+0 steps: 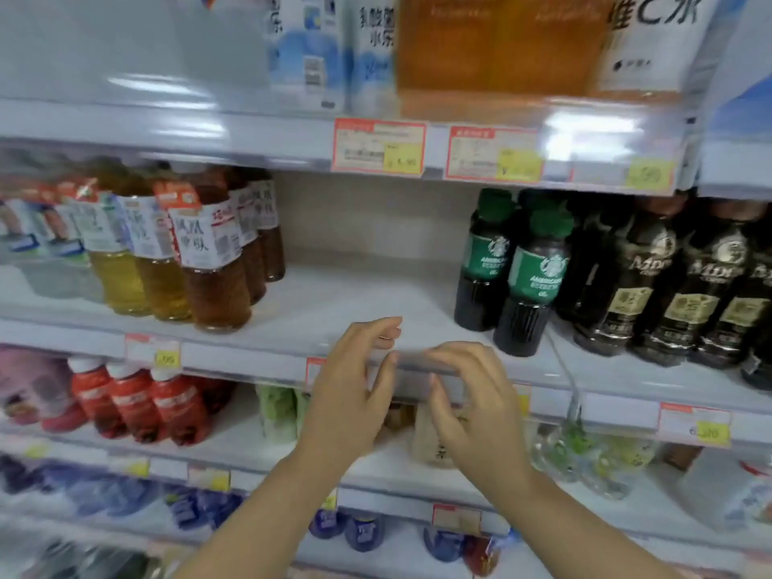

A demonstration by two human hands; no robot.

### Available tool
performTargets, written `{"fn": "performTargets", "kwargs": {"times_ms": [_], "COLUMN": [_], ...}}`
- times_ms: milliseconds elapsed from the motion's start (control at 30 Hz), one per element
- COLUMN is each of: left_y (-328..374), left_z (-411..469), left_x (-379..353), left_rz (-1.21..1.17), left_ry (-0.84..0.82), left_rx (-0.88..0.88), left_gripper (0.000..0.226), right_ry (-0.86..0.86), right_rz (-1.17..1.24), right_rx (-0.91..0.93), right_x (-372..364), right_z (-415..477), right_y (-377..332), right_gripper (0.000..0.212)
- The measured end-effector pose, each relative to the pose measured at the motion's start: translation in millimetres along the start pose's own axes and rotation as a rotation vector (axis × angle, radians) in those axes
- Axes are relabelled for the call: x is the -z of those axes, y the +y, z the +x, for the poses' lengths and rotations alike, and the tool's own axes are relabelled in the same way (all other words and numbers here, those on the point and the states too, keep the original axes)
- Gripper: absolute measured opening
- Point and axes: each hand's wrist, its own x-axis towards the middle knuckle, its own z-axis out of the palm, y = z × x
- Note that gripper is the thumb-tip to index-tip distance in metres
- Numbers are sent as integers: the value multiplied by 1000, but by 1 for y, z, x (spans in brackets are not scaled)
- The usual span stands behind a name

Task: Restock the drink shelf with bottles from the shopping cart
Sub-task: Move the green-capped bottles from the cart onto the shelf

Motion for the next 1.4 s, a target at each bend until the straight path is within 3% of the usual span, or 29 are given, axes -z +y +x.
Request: {"fn": "performTargets", "kwargs": {"times_ms": [133,467,600,733,867,1000,1167,1400], "left_y": [-59,-188,-233,-294,-359,-413,-460,-485], "left_z": [-81,-322,-397,-448,-475,-482,-483,-482], "left_x": [65,190,214,223,222,218,203,188], "left_rz": [157,346,388,347,336,330,456,716], "left_ry": [85,179,204,199,151,78,-248,-453], "left_rx": [201,1039,1227,1360,1422,1459,1503,1272], "left_gripper": [23,18,21,21,34,52,63,68], "right_ry": [-307,-1063,-1377,-1551,-1599,-1518,-1477,-1421], "right_rz": [106,119,23,-68,-176,-236,-204,-245], "right_rx": [-35,-82,-84,-157,-124,26,58,99], "right_x": [-80,-311,-395,-465,-504,-507,-506,-507], "right_z": [-30,-157,-213,-261,-300,-326,-340,-355], "right_y": [-25,-93,-100,-96,-77,-65,-55,-43], "right_gripper": [20,24,39,50,66,67,67,66]}}
